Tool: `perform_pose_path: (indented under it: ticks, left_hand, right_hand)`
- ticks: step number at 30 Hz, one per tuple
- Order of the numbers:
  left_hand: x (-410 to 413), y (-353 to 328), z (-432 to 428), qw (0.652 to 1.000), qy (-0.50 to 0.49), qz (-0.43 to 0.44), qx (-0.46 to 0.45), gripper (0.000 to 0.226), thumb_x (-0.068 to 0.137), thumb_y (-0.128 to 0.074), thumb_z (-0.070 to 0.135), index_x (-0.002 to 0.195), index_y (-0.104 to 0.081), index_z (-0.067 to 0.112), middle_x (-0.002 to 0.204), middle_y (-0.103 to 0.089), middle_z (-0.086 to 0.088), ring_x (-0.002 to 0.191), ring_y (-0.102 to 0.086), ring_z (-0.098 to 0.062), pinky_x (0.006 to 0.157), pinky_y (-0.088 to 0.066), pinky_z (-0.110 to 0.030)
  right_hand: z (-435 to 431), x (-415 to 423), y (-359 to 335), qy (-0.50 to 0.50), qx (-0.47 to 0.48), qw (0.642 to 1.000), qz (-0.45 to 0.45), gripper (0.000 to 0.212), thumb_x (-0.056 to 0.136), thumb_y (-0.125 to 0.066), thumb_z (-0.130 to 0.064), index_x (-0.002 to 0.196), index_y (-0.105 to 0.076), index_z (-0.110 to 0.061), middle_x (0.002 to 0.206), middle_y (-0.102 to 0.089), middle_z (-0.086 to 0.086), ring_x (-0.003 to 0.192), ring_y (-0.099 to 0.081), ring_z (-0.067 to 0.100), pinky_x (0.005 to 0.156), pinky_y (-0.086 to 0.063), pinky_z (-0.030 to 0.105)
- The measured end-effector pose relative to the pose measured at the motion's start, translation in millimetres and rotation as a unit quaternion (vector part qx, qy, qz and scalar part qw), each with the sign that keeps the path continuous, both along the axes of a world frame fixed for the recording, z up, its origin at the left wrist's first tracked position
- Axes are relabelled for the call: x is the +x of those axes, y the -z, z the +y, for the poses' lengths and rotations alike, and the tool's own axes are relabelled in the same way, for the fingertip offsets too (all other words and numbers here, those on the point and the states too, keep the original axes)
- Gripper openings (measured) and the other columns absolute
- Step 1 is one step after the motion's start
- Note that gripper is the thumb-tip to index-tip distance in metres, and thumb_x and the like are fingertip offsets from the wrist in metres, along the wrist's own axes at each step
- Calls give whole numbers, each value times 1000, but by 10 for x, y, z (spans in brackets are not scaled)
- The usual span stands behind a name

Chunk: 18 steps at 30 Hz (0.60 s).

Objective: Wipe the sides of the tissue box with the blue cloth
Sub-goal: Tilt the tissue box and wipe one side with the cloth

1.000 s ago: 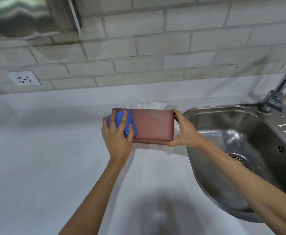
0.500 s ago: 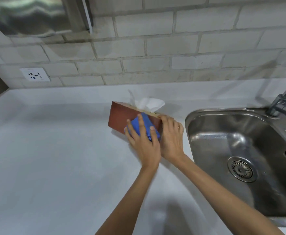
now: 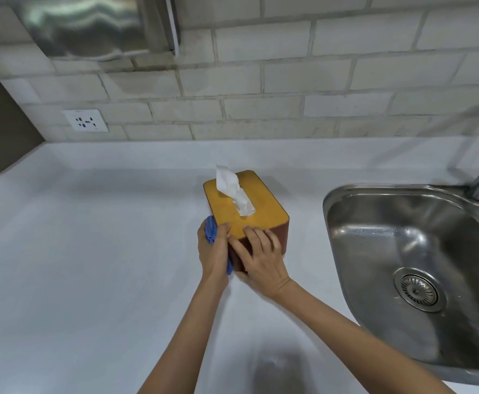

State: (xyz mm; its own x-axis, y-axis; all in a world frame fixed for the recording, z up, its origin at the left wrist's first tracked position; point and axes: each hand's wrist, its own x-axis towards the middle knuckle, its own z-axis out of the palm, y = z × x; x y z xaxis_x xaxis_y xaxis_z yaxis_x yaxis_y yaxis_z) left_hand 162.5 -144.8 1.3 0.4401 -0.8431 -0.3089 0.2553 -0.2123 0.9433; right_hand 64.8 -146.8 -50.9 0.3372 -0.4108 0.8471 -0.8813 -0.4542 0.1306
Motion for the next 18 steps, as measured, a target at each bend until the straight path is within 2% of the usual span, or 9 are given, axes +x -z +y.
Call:
perform_pose_path:
  ticks: [3,6,10,12,15,18]
  left_hand:
    - [46,69,53,999,16,-31,-19,31,88,-60,22,118,-51,26,105,-62,3,106,-58,-21,95,-48,-38]
    - [89,88,56,998,30,-53,-22,43,89,-59,22,130,-47,20,124,-59,-3,116,-56,-24,104,-44,-43]
    - [154,122,48,996,43,-74,-29,52,91,-57,20,141,-40,18,138,-53,-7,123,-52,-25,108,-41,-44]
    - [193,134,34,994,59,-87,-34,53,92,-57,19,142,-39,16,139,-51,-8,124,-51,-26,107,-42,-42]
    - [343,131,13,986,96,-127,-45,51,92,-57,19,140,-41,17,138,-52,-7,120,-53,-23,102,-44,-36]
    - [617,66,-78,977,143,-154,-37,49,91,-59,19,139,-44,18,135,-55,-7,117,-54,-22,102,-45,-39]
  right_hand:
    - [28,25,64,1,9,1000,6,59,64,-76,-42,113,-48,-24,111,-44,7,104,-46,19,92,-36,35]
    - [42,28,80,2,9,1000,9,52,70,-69,-41,114,-47,-25,112,-43,6,105,-46,19,92,-36,34]
    - [79,25,121,-7,2,1000,8,59,65,-80,-37,113,-48,-26,111,-45,3,103,-47,17,91,-37,33]
    - [112,21,94,-27,15,999,-15,60,63,-80,-38,113,-48,-26,111,-50,3,102,-47,16,91,-37,33]
    - [94,-87,-117,-100,54,991,-64,53,69,-66,-51,111,-49,-23,100,-68,5,99,-48,16,91,-33,35]
    - [-158,-350,-516,-105,125,968,-190,48,76,-54,-49,109,-56,-15,98,-68,8,95,-49,16,90,-27,33]
